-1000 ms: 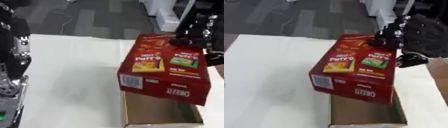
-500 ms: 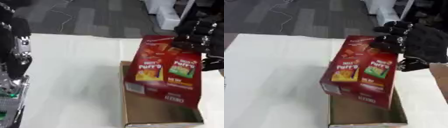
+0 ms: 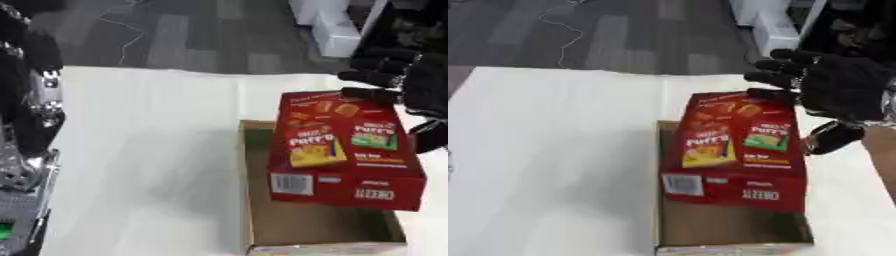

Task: Pick up objects on the table and place them in the box.

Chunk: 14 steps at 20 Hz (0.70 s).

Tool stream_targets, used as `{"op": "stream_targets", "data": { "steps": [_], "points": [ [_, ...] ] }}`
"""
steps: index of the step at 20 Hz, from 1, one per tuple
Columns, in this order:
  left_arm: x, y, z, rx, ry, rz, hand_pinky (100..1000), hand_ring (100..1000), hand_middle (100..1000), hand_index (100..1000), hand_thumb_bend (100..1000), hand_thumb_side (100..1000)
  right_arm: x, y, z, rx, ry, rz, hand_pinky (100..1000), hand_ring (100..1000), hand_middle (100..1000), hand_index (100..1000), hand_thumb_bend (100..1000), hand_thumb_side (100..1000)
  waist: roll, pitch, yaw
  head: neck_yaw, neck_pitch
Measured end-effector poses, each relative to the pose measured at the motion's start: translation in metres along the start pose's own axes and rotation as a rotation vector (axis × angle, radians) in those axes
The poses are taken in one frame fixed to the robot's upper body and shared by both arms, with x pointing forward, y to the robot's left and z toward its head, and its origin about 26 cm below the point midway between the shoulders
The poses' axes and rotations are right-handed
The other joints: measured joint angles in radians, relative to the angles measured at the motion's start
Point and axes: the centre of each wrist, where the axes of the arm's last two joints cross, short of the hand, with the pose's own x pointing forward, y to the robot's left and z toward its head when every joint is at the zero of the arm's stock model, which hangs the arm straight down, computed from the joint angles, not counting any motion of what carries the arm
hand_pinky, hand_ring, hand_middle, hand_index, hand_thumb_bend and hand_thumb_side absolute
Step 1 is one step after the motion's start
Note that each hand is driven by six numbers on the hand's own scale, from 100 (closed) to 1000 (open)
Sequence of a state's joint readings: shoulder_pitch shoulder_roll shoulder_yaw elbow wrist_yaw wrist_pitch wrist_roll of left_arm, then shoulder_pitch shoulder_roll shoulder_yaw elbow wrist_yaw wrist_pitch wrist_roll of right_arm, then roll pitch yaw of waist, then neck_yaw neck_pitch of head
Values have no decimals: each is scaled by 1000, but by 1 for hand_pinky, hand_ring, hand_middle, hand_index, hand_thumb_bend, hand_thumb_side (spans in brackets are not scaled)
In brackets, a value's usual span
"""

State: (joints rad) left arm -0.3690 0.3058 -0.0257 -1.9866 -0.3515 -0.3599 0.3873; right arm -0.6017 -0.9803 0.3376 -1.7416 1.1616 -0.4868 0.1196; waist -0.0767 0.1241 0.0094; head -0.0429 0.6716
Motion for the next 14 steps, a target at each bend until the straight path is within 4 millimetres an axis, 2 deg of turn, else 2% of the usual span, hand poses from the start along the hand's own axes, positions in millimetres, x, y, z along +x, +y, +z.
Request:
{"op": "stream_targets", "data": {
  "steps": [4, 7, 10, 14],
  "points": [
    [0, 0, 0, 1, 1, 0, 787, 687, 731, 891, 212, 752, 0, -5, 0, 17, 21, -4, 1000, 1000, 1000, 1000, 100, 865, 1, 0, 0, 0, 0],
    [0, 0, 0, 2, 2, -1, 788, 687, 731, 891, 213, 751, 1, -7, 0, 16, 26, -3, 1000, 1000, 1000, 1000, 152, 809, 3, 0, 0, 0, 0],
    [0, 0, 0, 2, 3, -1, 788, 687, 730, 891, 213, 751, 1, -6, 0, 17, 20, -12, 1000, 1000, 1000, 1000, 175, 800, 5, 0, 1, 0, 0],
    [0, 0, 0, 4, 4, -1, 788, 686, 730, 891, 211, 751, 5, -14, 0, -40, -27, -53, 1000, 1000, 1000, 1000, 138, 814, 6, 0, 1, 0, 4]
  ]
}}
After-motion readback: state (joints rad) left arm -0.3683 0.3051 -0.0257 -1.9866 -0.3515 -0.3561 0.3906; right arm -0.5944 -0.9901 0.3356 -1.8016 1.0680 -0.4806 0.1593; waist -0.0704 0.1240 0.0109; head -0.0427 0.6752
